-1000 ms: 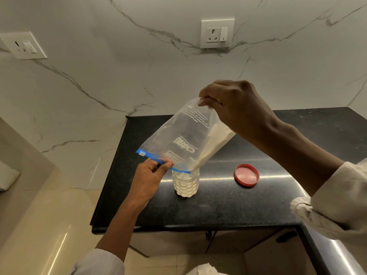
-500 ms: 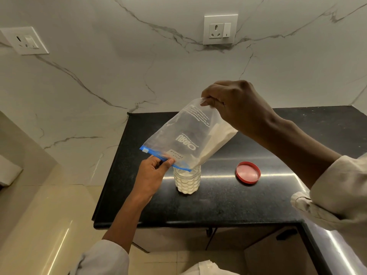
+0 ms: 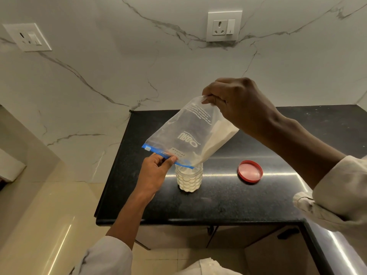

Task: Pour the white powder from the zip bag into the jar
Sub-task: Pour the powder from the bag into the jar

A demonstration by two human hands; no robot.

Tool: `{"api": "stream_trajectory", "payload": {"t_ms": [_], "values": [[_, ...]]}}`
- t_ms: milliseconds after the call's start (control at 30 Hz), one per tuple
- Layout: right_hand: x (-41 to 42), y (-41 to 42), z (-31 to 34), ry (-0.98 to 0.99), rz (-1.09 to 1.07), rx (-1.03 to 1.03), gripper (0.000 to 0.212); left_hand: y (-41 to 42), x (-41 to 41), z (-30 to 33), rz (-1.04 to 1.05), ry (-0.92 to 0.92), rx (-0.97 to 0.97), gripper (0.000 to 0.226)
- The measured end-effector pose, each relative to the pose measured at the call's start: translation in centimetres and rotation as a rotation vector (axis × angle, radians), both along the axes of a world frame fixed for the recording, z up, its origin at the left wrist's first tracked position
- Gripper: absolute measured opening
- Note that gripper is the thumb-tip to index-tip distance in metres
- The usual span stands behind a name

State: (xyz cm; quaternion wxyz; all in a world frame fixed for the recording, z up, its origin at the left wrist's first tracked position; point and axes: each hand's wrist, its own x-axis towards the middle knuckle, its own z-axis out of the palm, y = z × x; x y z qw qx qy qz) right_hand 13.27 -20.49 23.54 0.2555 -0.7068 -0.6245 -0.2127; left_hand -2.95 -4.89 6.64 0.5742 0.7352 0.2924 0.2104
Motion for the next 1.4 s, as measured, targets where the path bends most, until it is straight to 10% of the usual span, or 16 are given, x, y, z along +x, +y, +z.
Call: {"api": "stream_trajectory", "payload": {"t_ms": [1400], "values": [[0.14, -0.5, 0.26, -0.02, 0.001, -0.009, 0.018, 0.3, -0.05, -0.01, -0.018, -0.005, 0.036, 0.004]]}}
